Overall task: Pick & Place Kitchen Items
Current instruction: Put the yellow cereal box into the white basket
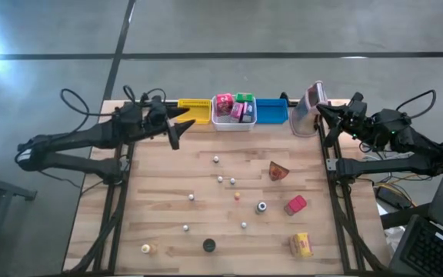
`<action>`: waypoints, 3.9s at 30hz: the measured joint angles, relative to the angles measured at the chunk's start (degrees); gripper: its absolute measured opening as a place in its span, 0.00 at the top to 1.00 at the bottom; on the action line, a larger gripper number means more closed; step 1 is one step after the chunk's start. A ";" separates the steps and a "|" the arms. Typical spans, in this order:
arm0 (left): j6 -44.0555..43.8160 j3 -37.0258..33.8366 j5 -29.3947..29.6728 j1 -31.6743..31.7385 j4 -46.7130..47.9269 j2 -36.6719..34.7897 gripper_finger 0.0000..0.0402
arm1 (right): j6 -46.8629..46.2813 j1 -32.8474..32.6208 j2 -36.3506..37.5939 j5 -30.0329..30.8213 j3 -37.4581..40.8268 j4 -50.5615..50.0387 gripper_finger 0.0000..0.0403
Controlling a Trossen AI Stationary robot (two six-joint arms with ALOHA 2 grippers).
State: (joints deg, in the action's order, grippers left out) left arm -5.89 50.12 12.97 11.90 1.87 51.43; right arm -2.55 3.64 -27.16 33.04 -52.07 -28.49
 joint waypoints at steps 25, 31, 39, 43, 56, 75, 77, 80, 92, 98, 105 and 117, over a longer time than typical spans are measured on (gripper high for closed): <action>1.21 3.87 -4.83 -3.56 13.68 3.69 0.40 | 0.00 0.02 0.00 0.00 0.00 -0.02 0.98; 0.21 3.87 -5.01 -5.29 20.09 3.33 0.40 | 0.47 0.01 -0.36 -0.02 0.02 2.90 0.98; -1.75 3.87 -5.03 -5.77 24.56 1.61 0.40 | -2.98 0.01 -2.26 -6.06 -0.05 9.96 0.98; -1.77 3.87 -5.03 -5.79 24.97 0.88 0.40 | -5.62 -0.02 -5.88 -6.62 -0.89 5.83 0.98; -1.49 3.87 -5.01 -5.79 31.44 -2.33 0.40 | -20.64 -5.44 -24.72 -10.52 -17.95 -21.69 0.85; 0.65 3.09 -3.91 -5.79 32.73 -6.11 0.40 | -86.46 -41.69 -52.11 -4.68 -43.07 -61.18 0.78; 1.98 3.09 -3.85 -5.75 32.43 -6.03 0.40 | -92.21 -44.00 -54.27 -6.73 -44.35 -61.65 0.78; 3.03 3.09 -2.12 -5.75 31.08 -5.98 0.40 | -99.35 -46.77 -57.27 -10.50 -46.11 -61.63 0.77; 5.02 3.09 0.57 -5.75 27.78 -5.49 0.40 | -123.65 -54.95 -67.02 -31.58 -48.04 -61.50 0.72; 6.31 3.00 0.54 -5.73 26.16 -3.94 0.40 | -131.93 -58.51 -72.32 -35.25 -50.89 -59.79 0.67; 7.38 3.00 0.95 -5.68 25.29 -2.27 0.40 | -132.37 -58.89 -82.07 -34.45 -59.54 -61.52 0.58; 7.28 3.00 1.90 -5.64 19.79 -0.20 0.40 | -133.09 -60.74 -89.04 -32.11 -61.52 -61.53 0.42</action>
State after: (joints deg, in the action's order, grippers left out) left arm 1.39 53.12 14.87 6.26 21.66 51.23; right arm -135.63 -57.10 -116.19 0.93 -113.60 -90.02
